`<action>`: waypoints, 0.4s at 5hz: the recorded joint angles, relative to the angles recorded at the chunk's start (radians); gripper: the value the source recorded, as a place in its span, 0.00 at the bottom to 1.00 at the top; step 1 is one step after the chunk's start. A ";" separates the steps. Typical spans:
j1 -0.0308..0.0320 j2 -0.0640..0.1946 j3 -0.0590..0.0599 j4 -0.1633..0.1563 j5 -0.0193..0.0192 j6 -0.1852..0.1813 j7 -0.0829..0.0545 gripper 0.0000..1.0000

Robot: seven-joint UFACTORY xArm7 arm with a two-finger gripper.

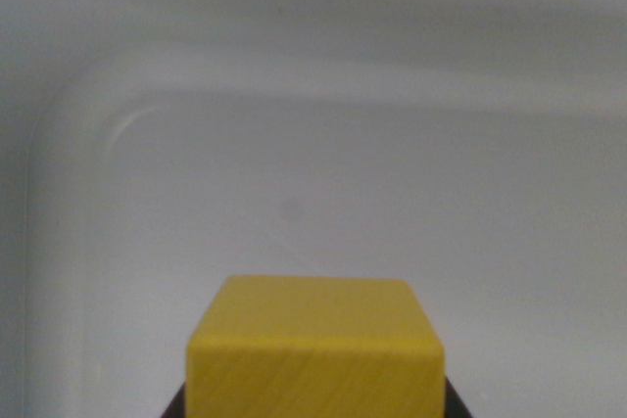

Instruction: Pick yellow cube

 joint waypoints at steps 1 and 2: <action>0.0000 0.000 0.000 0.000 0.0000 0.000 0.000 1.00; -0.0001 -0.007 0.000 0.010 0.0008 0.018 0.000 1.00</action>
